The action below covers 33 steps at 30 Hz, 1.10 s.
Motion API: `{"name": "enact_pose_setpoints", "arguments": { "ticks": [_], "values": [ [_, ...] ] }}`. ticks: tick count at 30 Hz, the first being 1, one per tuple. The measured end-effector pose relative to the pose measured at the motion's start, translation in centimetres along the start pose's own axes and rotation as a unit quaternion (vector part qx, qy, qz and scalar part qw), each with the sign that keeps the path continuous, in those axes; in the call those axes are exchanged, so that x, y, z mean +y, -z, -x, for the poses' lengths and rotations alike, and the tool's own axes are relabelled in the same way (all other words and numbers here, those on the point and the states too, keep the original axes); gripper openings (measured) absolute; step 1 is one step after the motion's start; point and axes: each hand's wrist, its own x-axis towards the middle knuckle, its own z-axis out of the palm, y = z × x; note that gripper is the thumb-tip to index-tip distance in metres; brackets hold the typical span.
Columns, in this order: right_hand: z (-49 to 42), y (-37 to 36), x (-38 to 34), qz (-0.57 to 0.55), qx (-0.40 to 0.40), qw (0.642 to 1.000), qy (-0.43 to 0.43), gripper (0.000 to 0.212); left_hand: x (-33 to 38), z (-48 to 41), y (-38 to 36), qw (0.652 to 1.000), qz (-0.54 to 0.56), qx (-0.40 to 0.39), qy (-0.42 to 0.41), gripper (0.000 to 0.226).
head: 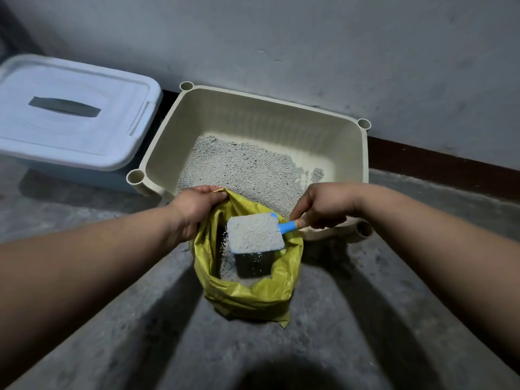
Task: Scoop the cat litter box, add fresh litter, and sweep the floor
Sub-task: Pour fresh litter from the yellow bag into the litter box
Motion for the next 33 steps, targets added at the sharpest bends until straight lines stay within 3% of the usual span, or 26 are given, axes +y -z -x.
{"name": "enact_pose_setpoints", "arguments": {
  "ticks": [5,10,12,15,17,22,27,29,31,33],
  "values": [
    [1.3,3.0,1.0,-0.078,0.033,0.996,0.007,0.020,0.0,0.3,0.1,1.000,0.006,-0.006,0.003,0.010],
    [1.7,4.9,1.7,-0.130,0.157,0.979,-0.002,0.014,0.1,0.7,0.0,1.000,0.013,-0.012,0.003,0.009],
    [1.1,5.0,1.8,-0.089,0.228,0.969,-0.023,0.014,0.3,0.9,0.1,1.000,0.012,-0.022,0.010,0.011],
    [-0.5,4.6,1.9,0.124,0.312,0.939,-0.077,0.022,0.4,1.1,0.2,0.999,0.010,-0.030,0.014,0.013],
    [-1.4,3.7,2.0,0.209,0.347,0.910,-0.091,0.024,0.4,1.2,0.1,1.000,0.010,-0.026,0.011,0.011],
    [-2.3,1.5,2.1,0.227,0.368,0.897,-0.091,0.039,0.4,1.4,-0.1,1.000,0.003,-0.014,0.004,0.004],
    [-0.9,1.8,1.2,0.197,0.472,0.859,-0.026,0.045,0.4,1.6,0.0,1.000,-0.021,-0.006,0.002,0.003],
    [-0.2,2.5,0.8,0.102,0.460,0.881,0.052,0.035,0.6,1.7,0.0,0.999,-0.037,-0.002,0.003,0.004],
    [0.8,2.8,0.4,-0.025,0.358,0.926,0.117,0.031,0.7,1.7,-0.1,0.998,-0.055,0.002,0.003,0.004],
    [1.7,2.6,0.0,-0.069,0.239,0.962,0.113,0.032,0.7,1.6,0.1,0.997,-0.077,0.007,0.002,0.008]
  ]
}}
